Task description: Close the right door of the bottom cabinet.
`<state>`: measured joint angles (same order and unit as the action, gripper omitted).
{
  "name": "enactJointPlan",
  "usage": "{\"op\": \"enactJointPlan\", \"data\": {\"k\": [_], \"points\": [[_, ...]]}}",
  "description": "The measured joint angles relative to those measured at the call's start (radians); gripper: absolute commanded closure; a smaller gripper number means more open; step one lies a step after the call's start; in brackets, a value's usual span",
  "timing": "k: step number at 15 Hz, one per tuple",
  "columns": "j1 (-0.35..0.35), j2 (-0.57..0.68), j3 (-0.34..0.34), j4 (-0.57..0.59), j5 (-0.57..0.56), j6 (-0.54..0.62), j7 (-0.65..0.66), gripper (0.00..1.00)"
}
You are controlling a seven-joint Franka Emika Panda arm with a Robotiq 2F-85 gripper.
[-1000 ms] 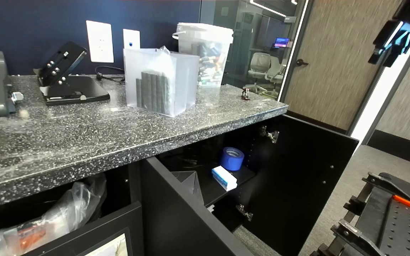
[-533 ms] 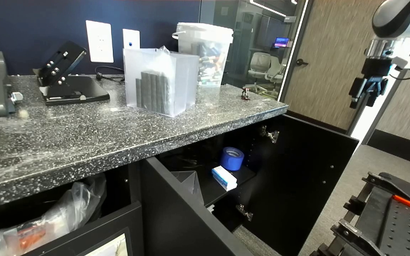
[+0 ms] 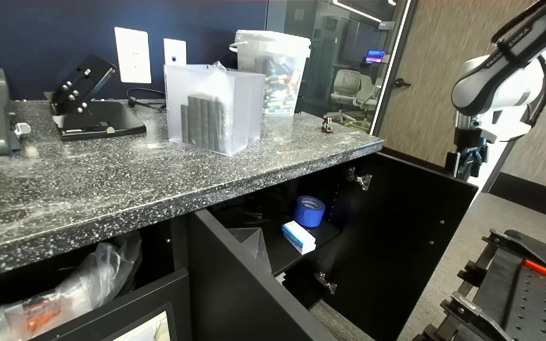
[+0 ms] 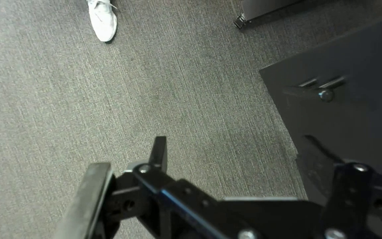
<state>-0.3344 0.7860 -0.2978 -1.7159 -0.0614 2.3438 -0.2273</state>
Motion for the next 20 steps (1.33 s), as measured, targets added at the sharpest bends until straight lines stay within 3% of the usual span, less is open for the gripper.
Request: {"op": "enactJointPlan", "data": {"k": [5, 12, 20], "points": [[0.012, 0.119, 0.026, 0.062, -0.053, -0.003, 0.026, 0.00], [0.039, 0.133, 0.072, 0.056, -0.065, -0.008, 0.021, 0.00], [0.055, 0.048, 0.213, -0.095, -0.038, 0.017, -0.003, 0.00]]}}
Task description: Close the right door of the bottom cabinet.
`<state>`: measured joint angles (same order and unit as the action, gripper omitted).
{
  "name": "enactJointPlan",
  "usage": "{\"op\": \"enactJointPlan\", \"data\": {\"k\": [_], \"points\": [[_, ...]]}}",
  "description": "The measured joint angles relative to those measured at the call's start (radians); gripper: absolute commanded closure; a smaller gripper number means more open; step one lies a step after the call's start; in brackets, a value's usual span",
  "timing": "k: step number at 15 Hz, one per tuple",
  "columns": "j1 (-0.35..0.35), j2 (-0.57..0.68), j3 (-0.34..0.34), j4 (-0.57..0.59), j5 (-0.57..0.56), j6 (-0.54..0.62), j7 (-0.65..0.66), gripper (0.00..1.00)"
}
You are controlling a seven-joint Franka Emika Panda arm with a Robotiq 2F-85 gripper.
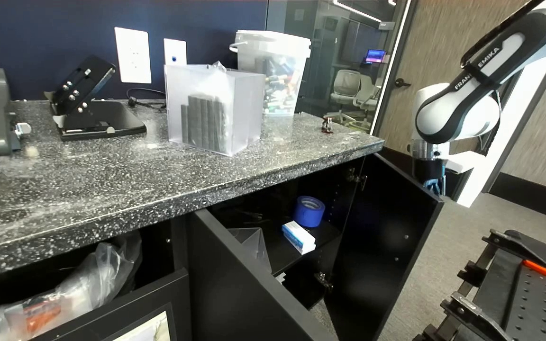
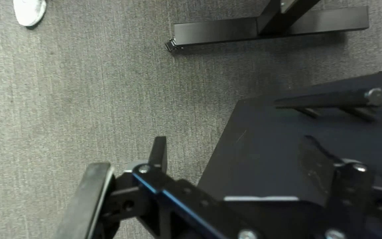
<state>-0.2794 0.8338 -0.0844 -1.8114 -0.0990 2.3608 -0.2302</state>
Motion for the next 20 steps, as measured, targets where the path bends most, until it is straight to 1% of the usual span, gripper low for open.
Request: {"op": "enactJointPlan", "data": {"k": [3, 5, 10, 11, 13, 14, 15, 19, 20], "points": [[0.020, -0.051, 0.045, -0.077, 0.033, 0.064, 0.000, 0.00], [0.033, -0.086, 0.061, -0.129, 0.052, 0.142, 0.000, 0.00], [0.027, -0.184, 0.079, -0.257, 0.100, 0.431, 0.000, 0.00], [0.018, -0.192, 0.090, -0.269, 0.115, 0.480, 0.000, 0.00], [0.009, -0.186, 0.118, -0.271, 0.135, 0.533, 0.005, 0.00], [0.016, -0.173, 0.130, -0.266, 0.136, 0.553, 0.016, 0.00], [0.034, -0.155, 0.137, -0.258, 0.136, 0.571, 0.036, 0.00], [0.145, -0.075, 0.138, -0.207, 0.136, 0.639, 0.123, 0.00], [0.163, -0.063, 0.137, -0.198, 0.136, 0.651, 0.135, 0.00]]}}
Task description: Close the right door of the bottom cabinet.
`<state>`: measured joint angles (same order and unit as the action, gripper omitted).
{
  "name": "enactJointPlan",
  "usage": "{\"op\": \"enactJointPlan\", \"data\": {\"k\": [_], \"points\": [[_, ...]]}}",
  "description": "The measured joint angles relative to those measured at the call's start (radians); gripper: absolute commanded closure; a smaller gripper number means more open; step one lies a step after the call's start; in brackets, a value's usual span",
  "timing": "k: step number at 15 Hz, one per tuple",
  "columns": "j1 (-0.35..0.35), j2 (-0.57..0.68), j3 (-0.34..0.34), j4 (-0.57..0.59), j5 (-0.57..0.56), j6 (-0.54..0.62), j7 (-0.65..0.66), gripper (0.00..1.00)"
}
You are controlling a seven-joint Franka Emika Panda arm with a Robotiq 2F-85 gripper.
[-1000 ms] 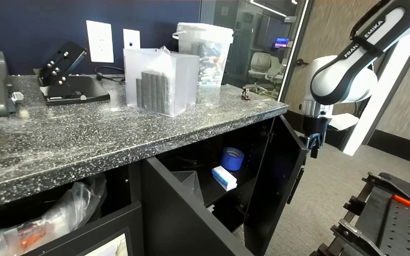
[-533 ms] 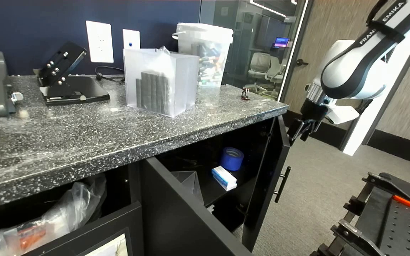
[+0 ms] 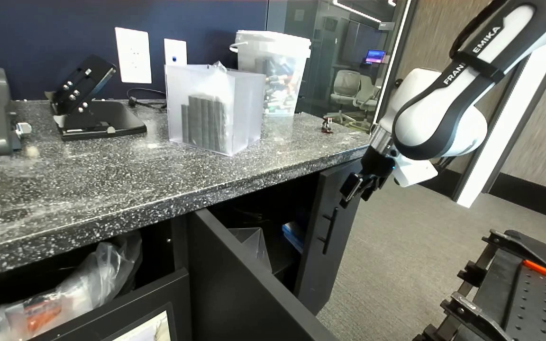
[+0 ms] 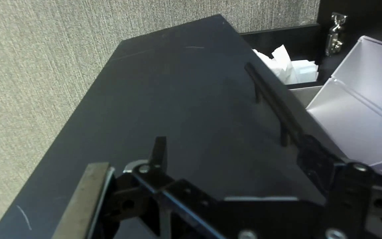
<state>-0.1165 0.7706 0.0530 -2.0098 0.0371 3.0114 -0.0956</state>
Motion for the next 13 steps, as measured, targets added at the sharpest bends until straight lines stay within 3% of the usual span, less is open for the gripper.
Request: {"op": "enactJointPlan", "data": {"k": [4, 7, 13], "points": [[0.013, 0.000, -0.003, -0.006, -0.001, 0.041, 0.008, 0.00], [-0.013, -0.049, -0.002, -0.074, -0.008, 0.035, -0.005, 0.00], [-0.185, -0.294, 0.031, -0.372, -0.034, -0.222, -0.227, 0.00]]}}
